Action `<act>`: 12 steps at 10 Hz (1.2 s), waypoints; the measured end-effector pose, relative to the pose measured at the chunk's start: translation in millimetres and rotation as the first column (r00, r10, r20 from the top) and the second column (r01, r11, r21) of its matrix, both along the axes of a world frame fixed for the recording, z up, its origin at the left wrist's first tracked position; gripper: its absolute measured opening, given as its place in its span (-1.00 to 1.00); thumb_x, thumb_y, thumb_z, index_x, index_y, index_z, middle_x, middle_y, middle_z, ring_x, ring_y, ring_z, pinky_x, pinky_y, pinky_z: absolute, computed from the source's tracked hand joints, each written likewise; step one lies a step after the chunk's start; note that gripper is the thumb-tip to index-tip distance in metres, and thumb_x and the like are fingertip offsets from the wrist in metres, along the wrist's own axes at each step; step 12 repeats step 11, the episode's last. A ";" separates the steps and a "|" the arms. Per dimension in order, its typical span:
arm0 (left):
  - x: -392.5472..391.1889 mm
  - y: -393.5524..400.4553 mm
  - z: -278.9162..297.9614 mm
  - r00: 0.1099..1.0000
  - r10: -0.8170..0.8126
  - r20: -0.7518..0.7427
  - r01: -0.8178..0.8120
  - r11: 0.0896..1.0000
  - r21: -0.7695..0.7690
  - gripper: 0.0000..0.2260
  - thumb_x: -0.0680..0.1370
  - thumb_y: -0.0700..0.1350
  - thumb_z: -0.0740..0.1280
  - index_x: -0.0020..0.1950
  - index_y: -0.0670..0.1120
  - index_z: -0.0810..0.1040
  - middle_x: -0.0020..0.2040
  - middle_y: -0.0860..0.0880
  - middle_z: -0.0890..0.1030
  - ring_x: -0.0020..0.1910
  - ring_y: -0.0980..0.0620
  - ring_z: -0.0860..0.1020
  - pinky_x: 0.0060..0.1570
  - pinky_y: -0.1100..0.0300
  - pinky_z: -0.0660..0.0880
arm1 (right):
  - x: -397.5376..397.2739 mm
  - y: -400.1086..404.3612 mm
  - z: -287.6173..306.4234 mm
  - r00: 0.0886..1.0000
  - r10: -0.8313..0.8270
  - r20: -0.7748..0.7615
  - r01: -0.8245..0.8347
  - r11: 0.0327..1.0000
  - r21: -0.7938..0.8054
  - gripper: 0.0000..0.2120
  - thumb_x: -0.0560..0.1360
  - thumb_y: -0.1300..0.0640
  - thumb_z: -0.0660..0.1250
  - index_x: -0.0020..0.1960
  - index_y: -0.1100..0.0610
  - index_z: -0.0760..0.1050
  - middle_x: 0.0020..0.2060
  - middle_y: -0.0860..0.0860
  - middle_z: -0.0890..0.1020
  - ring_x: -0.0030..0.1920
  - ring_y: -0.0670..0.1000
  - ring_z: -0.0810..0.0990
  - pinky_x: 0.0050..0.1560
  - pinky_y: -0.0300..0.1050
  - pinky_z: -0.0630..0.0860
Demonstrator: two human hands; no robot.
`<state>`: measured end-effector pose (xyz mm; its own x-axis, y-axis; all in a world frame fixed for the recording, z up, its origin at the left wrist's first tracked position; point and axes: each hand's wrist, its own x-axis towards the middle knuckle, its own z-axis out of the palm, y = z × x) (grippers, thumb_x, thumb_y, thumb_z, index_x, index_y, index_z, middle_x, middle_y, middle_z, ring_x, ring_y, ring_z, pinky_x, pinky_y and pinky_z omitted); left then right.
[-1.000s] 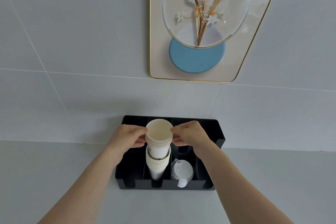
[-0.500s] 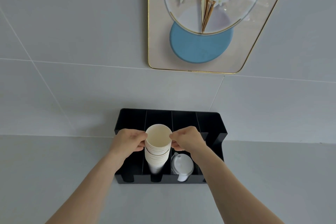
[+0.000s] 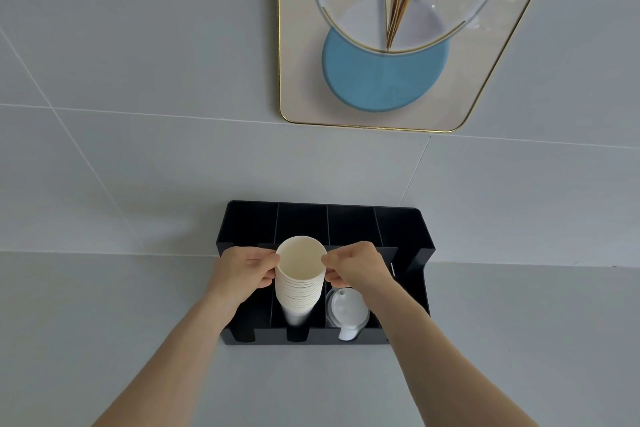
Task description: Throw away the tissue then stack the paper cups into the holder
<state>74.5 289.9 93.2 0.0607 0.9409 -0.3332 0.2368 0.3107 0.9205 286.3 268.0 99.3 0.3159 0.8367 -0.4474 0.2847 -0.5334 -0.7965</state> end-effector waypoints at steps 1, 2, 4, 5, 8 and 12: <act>0.1 0.9 -1.5 1.000 0.011 -0.004 -0.011 1.000 -0.001 -0.86 0.56 -0.18 0.43 0.09 -0.13 0.74 -0.10 -0.05 0.78 -0.10 0.04 0.75 0.03 0.08 0.68 | 1.1 2.5 -3.0 1.000 0.015 -0.009 -0.015 1.000 0.000 -0.93 0.47 0.14 0.47 -0.14 0.08 0.74 -0.28 0.04 0.78 -0.20 0.01 0.78 0.01 0.05 0.72; 0.2 1.2 -1.4 1.000 0.009 -0.004 -0.009 1.000 -0.009 -0.86 0.56 -0.18 0.43 0.08 -0.13 0.74 -0.10 -0.05 0.78 -0.10 0.04 0.75 0.02 0.09 0.68 | 2.8 1.9 -5.4 0.999 0.032 -0.038 -0.033 0.999 -0.005 -0.93 0.46 0.12 0.47 -0.13 0.06 0.74 -0.27 0.03 0.79 -0.18 0.01 0.78 0.05 0.09 0.71; 2.2 0.1 -2.3 1.000 0.018 -0.016 -0.018 1.000 -0.013 -0.86 0.56 -0.18 0.43 0.09 -0.13 0.74 -0.10 -0.05 0.78 -0.10 0.04 0.75 0.07 0.03 0.68 | 5.0 -1.5 -3.6 0.995 0.049 -0.088 -0.049 0.999 0.001 -0.91 0.46 0.10 0.48 -0.08 0.07 0.74 -0.24 0.04 0.79 -0.17 0.01 0.78 0.09 0.08 0.70; 3.5 -0.3 -1.1 0.999 0.030 -0.034 -0.031 0.999 -0.016 -0.85 0.56 -0.19 0.43 0.09 -0.14 0.74 -0.09 -0.06 0.78 -0.09 0.02 0.75 0.07 0.03 0.68 | 4.3 -2.1 -4.2 0.996 0.046 -0.074 -0.045 0.999 0.006 -0.90 0.46 0.09 0.47 -0.08 0.06 0.75 -0.25 0.04 0.79 -0.18 0.01 0.78 0.07 0.08 0.70; 10.1 -6.7 5.1 0.992 0.028 -0.127 -0.025 0.999 0.021 -0.84 0.59 -0.14 0.37 0.10 -0.07 0.72 -0.09 -0.02 0.76 -0.07 -0.01 0.73 0.11 -0.02 0.67 | -2.1 -7.0 1.4 0.988 0.104 0.115 -0.111 0.992 0.062 -0.76 0.55 0.10 0.38 -0.02 0.29 0.69 -0.33 0.08 0.65 -0.33 0.02 0.59 0.00 0.11 0.71; 16.1 -30.8 38.4 0.923 -0.021 -0.385 0.086 0.985 0.152 -0.83 0.62 0.03 0.32 0.14 0.04 0.63 0.12 0.09 0.68 0.25 0.00 0.60 0.26 0.07 0.47 | 6.1 -32.7 15.5 0.875 0.206 0.438 -0.306 0.937 0.171 -0.51 0.58 0.02 0.34 -0.42 0.06 0.18 -0.49 -0.05 0.29 -0.43 0.00 0.28 -0.38 -0.14 0.28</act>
